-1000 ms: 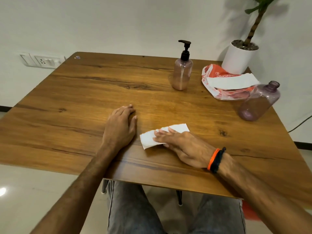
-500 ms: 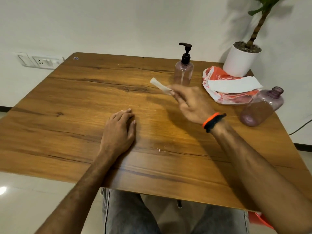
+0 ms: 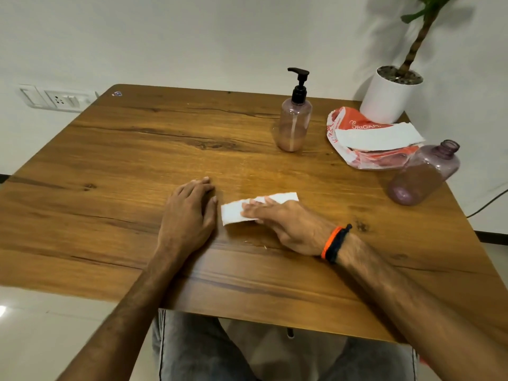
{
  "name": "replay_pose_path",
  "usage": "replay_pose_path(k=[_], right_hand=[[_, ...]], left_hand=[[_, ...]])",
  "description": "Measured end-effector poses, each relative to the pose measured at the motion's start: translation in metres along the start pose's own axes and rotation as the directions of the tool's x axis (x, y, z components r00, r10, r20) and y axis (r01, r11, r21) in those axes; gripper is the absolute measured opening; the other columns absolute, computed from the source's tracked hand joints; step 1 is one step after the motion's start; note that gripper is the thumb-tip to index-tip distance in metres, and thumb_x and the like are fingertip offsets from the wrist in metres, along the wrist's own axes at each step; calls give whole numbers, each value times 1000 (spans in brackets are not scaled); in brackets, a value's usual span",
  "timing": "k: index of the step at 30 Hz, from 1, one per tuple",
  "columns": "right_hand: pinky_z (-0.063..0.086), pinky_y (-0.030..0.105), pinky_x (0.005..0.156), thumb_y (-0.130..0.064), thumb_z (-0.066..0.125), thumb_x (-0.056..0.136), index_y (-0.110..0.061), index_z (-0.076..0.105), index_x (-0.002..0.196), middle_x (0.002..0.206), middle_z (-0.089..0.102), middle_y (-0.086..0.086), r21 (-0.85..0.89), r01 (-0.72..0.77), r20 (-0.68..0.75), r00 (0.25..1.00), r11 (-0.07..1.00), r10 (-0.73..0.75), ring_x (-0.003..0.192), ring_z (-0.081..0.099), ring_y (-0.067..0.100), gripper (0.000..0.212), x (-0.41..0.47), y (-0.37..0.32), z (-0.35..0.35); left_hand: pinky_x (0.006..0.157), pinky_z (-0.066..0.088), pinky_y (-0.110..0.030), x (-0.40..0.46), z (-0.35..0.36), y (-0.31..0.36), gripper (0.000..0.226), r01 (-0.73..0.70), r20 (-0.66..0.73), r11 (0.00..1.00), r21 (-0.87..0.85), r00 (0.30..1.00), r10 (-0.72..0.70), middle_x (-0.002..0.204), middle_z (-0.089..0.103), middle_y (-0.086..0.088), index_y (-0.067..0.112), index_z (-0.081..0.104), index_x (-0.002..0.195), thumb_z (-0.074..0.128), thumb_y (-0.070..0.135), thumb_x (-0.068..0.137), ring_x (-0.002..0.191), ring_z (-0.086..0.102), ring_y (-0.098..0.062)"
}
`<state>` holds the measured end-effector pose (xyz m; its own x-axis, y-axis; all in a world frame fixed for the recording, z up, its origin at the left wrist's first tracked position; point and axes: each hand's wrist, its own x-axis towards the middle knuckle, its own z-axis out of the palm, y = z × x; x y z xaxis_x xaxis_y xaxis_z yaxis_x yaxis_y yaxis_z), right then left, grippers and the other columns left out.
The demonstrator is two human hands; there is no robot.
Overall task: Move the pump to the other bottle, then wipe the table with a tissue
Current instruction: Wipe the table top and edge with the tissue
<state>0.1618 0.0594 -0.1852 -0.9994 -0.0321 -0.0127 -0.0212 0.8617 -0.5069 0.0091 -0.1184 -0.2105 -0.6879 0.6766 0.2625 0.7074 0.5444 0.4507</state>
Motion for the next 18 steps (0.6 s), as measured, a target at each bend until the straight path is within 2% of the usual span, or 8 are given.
replay_pose_path(k=[3,5,6,8,10,13,16,18], right_hand=[[25,23,118,-8,41,101,-22,52,137,146,48,-3,109,28,29,999,994,-31,137,41,11,40,-26,-17,4],[42,12,96,-8,45,100,-21,57,132,123,63,-8,161,53,-1,999,985,-53,109,57,-1,37,-34,-22,-8],[47,15,83,-7,46,99,-19,59,129,109,67,-7,195,37,-43,999,980,-29,93,59,-1,35,-35,-22,-16],[50,25,72,-6,45,99,-18,63,122,94,69,0,294,-2,-161,986,956,52,82,61,8,31,-27,-18,-36],[44,22,60,-13,46,101,-25,64,117,80,66,-5,200,6,-310,949,980,57,69,57,7,27,-11,-12,-56],[34,13,55,-12,47,100,-18,62,126,76,61,-2,22,-45,-415,908,999,50,59,49,0,31,19,0,-79],[36,20,60,-9,46,98,-21,55,133,97,67,12,-200,-128,-337,940,971,55,71,54,14,38,43,13,-86],[37,21,64,-7,45,98,-22,53,134,108,67,13,-345,-144,-240,969,927,61,80,56,17,40,48,22,-81]], left_hand=[[110,36,-44,0,-1,1,37,6,6,1000,4,1000,-6,142,53,-2,14,58,128,52,28,94,131,45,-21],[111,35,-44,0,-2,0,38,7,12,1000,-7,1000,-7,143,52,-2,14,57,129,52,29,95,131,44,-21],[112,34,-44,0,-2,-1,38,2,17,1000,-17,1000,-2,143,51,-2,14,56,130,52,29,95,132,44,-21],[111,35,-45,0,-1,-2,37,-11,13,1000,-25,1000,11,143,52,-3,14,56,129,52,29,95,131,44,-21],[110,37,-46,0,1,-4,36,-18,-5,1000,-21,1000,18,141,54,-3,14,58,127,52,29,95,130,47,-21],[108,40,-46,1,2,-5,36,-26,-17,1000,-17,1000,26,139,55,-2,15,59,125,50,32,94,128,49,-22],[107,41,-45,1,1,-5,39,-25,-24,999,-19,999,25,138,56,-2,14,60,123,47,35,92,126,50,-23],[107,40,-45,1,1,-3,38,-23,-26,1000,-17,999,23,138,57,-3,13,61,122,48,33,92,126,51,-23]])
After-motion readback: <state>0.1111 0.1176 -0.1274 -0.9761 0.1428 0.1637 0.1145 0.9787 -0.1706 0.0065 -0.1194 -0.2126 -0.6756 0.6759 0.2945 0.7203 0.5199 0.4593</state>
